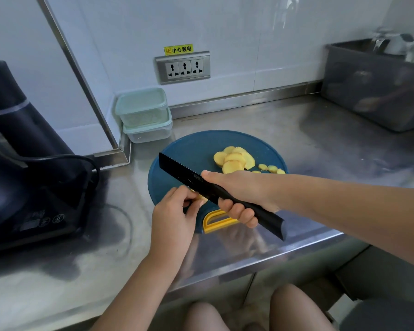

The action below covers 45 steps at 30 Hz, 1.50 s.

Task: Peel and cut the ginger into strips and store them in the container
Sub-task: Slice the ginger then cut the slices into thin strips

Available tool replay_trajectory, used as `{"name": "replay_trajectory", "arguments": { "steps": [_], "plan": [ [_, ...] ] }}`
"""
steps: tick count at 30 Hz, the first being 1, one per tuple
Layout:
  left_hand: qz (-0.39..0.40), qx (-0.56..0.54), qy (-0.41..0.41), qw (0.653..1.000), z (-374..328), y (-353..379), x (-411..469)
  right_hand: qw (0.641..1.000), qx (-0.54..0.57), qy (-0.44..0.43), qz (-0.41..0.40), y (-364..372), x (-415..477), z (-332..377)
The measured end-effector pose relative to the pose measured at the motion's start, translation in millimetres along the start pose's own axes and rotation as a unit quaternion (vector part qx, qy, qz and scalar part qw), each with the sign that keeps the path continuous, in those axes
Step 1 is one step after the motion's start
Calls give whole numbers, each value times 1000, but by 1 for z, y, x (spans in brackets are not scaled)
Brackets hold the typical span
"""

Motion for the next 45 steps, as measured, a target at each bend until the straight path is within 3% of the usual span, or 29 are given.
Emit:
{"name": "replay_trajectory", "arguments": {
  "steps": [8, 29, 35, 45],
  "plan": [
    [0, 21, 22, 1000, -3, 1, 3, 997, -60, 30, -39, -1, 3, 2],
    [14, 2, -13, 1000, 5, 4, 4, 997, -44, 45, -38, -1, 27, 10],
    [11, 14, -18, 1000, 3, 2, 3, 990, -93, 16, -109, 7, 29, 8],
    [3, 26, -16, 1000, 5, 4, 5, 996, -59, -3, -73, 8, 30, 14]
  ]
}}
Point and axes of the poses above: each hand's wrist, its own x-axis towards the middle knuckle, its own y-axis out of the palm, z = x × y, the point moved 10 cm from there along x, towards the middle knuckle
